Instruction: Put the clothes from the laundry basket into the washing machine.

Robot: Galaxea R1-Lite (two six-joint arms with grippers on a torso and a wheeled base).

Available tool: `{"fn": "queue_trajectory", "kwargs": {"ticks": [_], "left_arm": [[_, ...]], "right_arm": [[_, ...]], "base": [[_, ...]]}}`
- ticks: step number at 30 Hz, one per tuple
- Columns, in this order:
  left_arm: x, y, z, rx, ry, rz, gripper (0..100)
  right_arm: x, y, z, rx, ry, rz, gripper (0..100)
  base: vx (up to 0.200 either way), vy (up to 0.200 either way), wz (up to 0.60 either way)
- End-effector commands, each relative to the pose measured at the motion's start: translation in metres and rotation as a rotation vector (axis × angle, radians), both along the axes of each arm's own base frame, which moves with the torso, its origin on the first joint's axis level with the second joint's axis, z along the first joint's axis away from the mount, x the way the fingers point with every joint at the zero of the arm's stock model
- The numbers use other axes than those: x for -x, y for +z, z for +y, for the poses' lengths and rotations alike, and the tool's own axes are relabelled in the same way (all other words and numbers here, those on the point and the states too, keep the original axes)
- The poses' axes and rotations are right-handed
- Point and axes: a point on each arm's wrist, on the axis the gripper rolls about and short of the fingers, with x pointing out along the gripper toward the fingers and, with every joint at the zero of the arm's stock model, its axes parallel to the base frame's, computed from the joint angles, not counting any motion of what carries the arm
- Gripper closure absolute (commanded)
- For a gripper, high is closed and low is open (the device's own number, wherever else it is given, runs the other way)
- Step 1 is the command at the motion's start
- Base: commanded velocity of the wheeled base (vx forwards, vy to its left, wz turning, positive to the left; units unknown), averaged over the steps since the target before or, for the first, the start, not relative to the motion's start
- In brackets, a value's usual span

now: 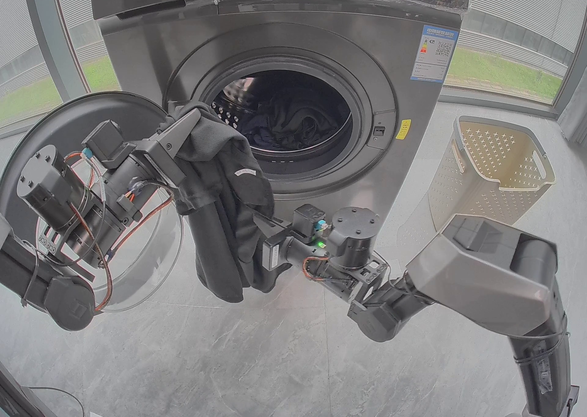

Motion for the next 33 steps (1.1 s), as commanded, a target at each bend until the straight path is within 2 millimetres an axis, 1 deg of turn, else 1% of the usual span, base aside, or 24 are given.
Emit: {"fn": "queue_trajectory", "kwargs": {"ticks": [1, 5, 6, 7, 8, 9, 10, 11, 12, 13, 16, 18, 19, 21, 24, 25, 26, 29, 33], "left_arm": [[-0.001, 0.0, 0.001, 0.001, -0.001, -0.002, 100], [0.001, 0.0, 0.001, -0.001, -0.003, -0.003, 100], [0.001, 0.0, 0.001, -0.001, -0.003, -0.003, 100], [0.001, 0.001, 0.002, 0.001, -0.003, -0.005, 100], [0.001, 0.001, 0.002, 0.001, -0.003, -0.005, 100], [0.002, 0.002, 0.002, 0.003, -0.004, -0.008, 100], [0.002, 0.002, 0.002, 0.003, -0.004, -0.008, 100], [0.003, 0.001, 0.002, 0.001, -0.003, -0.007, 100], [0.003, 0.001, 0.002, 0.002, -0.004, -0.006, 100], [0.003, 0.001, 0.003, 0.002, -0.001, -0.003, 100], [0.009, 0.004, 0.003, 0.005, -0.006, -0.012, 100], [0.011, 0.005, 0.003, 0.006, -0.012, -0.013, 100], [0.015, 0.008, 0.003, 0.009, -0.014, -0.024, 100], [0.02, 0.01, 0.001, 0.01, -0.023, -0.034, 100], [0.024, 0.013, 0.0, 0.015, -0.031, -0.04, 100], [0.027, 0.013, -0.001, 0.014, -0.033, -0.039, 100], [0.027, 0.012, 0.0, 0.013, -0.029, -0.037, 100], [0.028, 0.006, 0.002, 0.001, -0.025, -0.018, 100], [0.031, -0.003, 0.004, -0.018, -0.02, 0.015, 100]], "right_arm": [[0.017, 0.048, -0.047, 0.005, -0.046, -0.026, 100], [0.03, 0.073, -0.075, -0.002, -0.07, -0.043, 100], [0.03, 0.073, -0.075, -0.002, -0.07, -0.043, 100], [0.033, 0.082, -0.092, -0.003, -0.091, -0.048, 100], [0.033, 0.082, -0.092, -0.003, -0.091, -0.048, 100], [0.037, 0.088, -0.112, 0.006, -0.124, -0.049, 100], [0.037, 0.088, -0.113, 0.007, -0.124, -0.05, 100], [0.045, 0.097, -0.127, -0.001, -0.14, -0.059, 100], [0.046, 0.098, -0.128, -0.002, -0.143, -0.06, 100], [0.053, 0.107, -0.138, -0.023, -0.156, -0.074, 100], [0.066, 0.119, -0.149, -0.082, -0.166, -0.099, 100], [0.07, 0.122, -0.151, -0.109, -0.166, -0.106, 100], [0.077, 0.126, -0.156, -0.145, -0.165, -0.117, 100], [0.081, 0.129, -0.164, -0.168, -0.184, -0.133, 100], [0.084, 0.134, -0.167, -0.193, -0.204, -0.155, 100], [0.083, 0.142, -0.168, -0.222, -0.231, -0.18, 100], [0.083, 0.144, -0.167, -0.23, -0.233, -0.188, 100], [0.091, 0.161, -0.169, -0.263, -0.231, -0.225, 100], [0.091, 0.173, -0.173, -0.289, -0.242, -0.262, 100]], "base": [[0.0, 0.0, 0.0], [0.0, 0.0, 0.0], [0.0, 0.0, 0.0], [0.0, 0.0, 0.0], [0.0, 0.0, 0.0], [0.0, 0.0, 0.0], [0.0, 0.0, 0.0], [0.0, 0.0, 0.0], [0.0, 0.0, 0.0], [0.0, 0.0, 0.0], [0.0, 0.0, 0.0], [0.0, 0.0, 0.0], [0.0, 0.0, 0.0], [0.0, 0.0, 0.0], [0.0, 0.0, 0.0], [0.0, 0.0, 0.0], [0.0, 0.0, 0.0], [0.0, 0.0, 0.0], [0.0, 0.0, 0.0]]}}
